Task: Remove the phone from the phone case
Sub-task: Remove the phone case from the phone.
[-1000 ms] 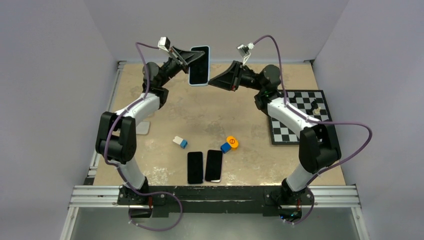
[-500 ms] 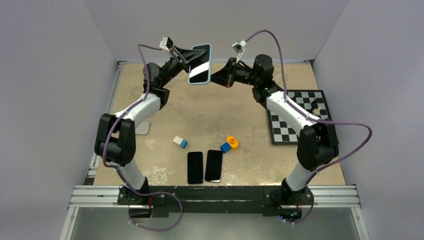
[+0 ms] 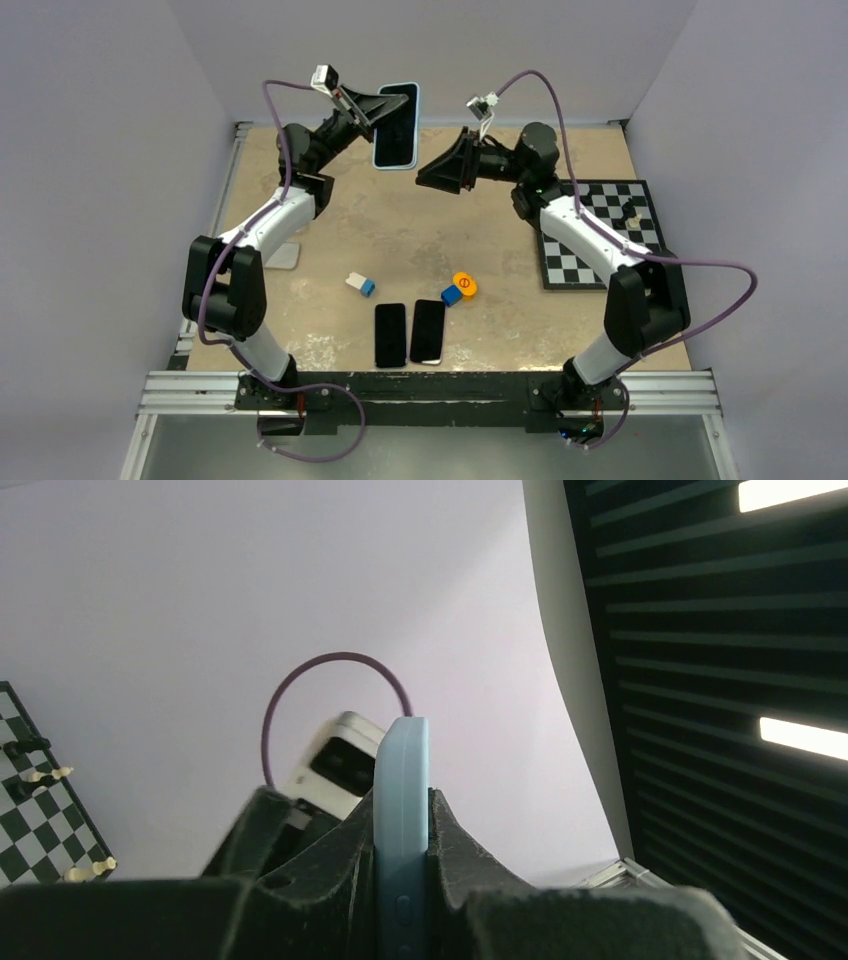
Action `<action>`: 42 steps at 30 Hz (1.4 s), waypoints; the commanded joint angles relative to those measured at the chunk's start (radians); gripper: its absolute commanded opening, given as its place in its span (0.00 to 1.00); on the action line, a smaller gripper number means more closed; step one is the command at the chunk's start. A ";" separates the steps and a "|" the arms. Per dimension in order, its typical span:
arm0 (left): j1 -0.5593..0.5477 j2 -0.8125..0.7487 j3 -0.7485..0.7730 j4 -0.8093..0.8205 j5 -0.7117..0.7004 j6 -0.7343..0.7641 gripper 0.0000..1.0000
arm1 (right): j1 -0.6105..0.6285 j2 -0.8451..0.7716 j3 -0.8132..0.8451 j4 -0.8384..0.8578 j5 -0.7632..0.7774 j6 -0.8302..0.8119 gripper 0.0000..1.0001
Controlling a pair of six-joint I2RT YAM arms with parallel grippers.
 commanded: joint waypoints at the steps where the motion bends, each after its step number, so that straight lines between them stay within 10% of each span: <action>1: 0.006 -0.037 0.060 0.050 0.002 0.023 0.00 | 0.001 -0.068 0.022 0.309 -0.130 0.186 0.54; 8: 0.004 -0.053 0.053 0.025 0.008 0.035 0.00 | 0.000 -0.006 0.046 0.544 -0.137 0.370 0.55; 26: -0.002 -0.054 0.039 0.010 0.010 0.049 0.00 | 0.019 0.049 0.110 0.514 -0.104 0.366 0.42; 36: -0.007 -0.072 0.037 0.029 0.012 0.006 0.00 | 0.025 0.092 0.131 0.513 -0.114 0.345 0.12; 42: -0.020 -0.115 0.014 -0.005 0.020 -0.054 0.00 | 0.027 0.065 0.183 0.085 -0.002 -0.028 0.00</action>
